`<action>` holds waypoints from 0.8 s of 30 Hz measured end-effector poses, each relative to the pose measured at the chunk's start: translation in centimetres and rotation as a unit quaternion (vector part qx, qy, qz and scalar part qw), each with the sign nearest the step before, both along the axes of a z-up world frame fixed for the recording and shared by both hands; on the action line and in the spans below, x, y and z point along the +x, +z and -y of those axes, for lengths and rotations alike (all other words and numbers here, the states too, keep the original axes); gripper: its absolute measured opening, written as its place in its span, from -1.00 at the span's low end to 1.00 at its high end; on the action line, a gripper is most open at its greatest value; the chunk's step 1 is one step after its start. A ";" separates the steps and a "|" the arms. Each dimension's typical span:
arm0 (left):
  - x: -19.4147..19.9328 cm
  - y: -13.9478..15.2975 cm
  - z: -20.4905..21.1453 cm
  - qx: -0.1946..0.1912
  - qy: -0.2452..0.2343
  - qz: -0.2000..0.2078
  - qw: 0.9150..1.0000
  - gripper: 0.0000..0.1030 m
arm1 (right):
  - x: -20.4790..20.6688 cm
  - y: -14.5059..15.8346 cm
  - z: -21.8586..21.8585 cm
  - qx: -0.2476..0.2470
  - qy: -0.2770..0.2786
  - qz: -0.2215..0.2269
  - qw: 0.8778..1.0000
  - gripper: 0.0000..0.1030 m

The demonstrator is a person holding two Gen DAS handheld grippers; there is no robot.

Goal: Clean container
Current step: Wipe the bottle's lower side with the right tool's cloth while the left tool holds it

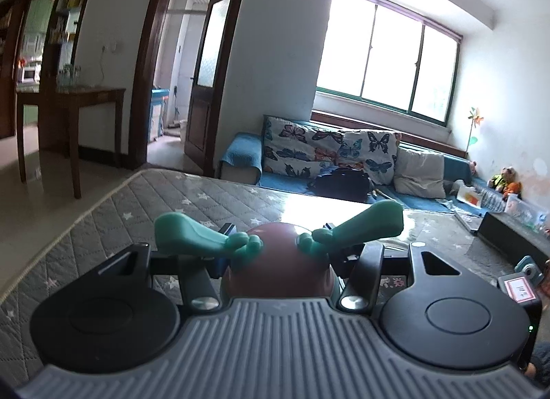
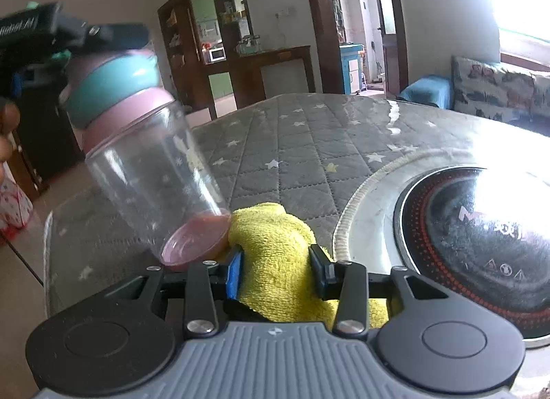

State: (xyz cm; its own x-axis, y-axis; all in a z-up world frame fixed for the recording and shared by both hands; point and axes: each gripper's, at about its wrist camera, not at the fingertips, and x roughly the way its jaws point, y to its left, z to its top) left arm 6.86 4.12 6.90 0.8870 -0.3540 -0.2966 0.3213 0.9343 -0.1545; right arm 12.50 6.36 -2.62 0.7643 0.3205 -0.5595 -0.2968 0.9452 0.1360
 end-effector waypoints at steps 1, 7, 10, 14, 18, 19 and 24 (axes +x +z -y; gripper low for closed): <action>-0.2 0.0 0.4 0.005 0.002 0.004 1.000 0.08 | 0.0 0.0 -0.1 -0.003 0.000 0.000 1.000 -0.19; -0.7 -0.3 2.5 0.024 0.007 0.022 0.999 0.10 | -0.1 0.0 0.1 -0.002 -0.003 -0.001 1.000 -0.17; -0.7 -0.3 3.0 0.027 0.016 0.031 0.999 0.28 | -0.2 -0.1 0.1 -0.003 -0.004 -0.002 1.000 -0.14; -0.4 -0.3 2.9 0.016 0.027 0.031 0.999 0.32 | -0.1 -0.1 0.1 -0.004 -0.004 -0.002 1.000 -0.14; 0.0 -0.6 3.3 0.012 0.028 0.022 0.999 0.31 | -0.1 0.0 0.0 -0.012 -0.003 -0.002 1.000 -0.17; 0.1 -0.7 3.4 0.013 0.027 0.020 0.999 0.32 | -0.1 0.0 0.0 -0.011 -0.004 -0.002 1.000 -0.18; 0.3 -1.1 3.7 0.026 0.020 0.025 0.999 0.10 | 0.0 0.2 0.1 -0.009 -0.006 0.002 1.000 -0.25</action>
State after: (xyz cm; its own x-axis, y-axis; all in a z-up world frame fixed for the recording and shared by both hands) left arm 7.21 0.44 5.84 0.9143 -0.3036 -0.2682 0.2902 0.9528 -0.0893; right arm 12.50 6.26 -2.46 0.7700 0.3009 -0.5626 -0.2858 0.9511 0.1175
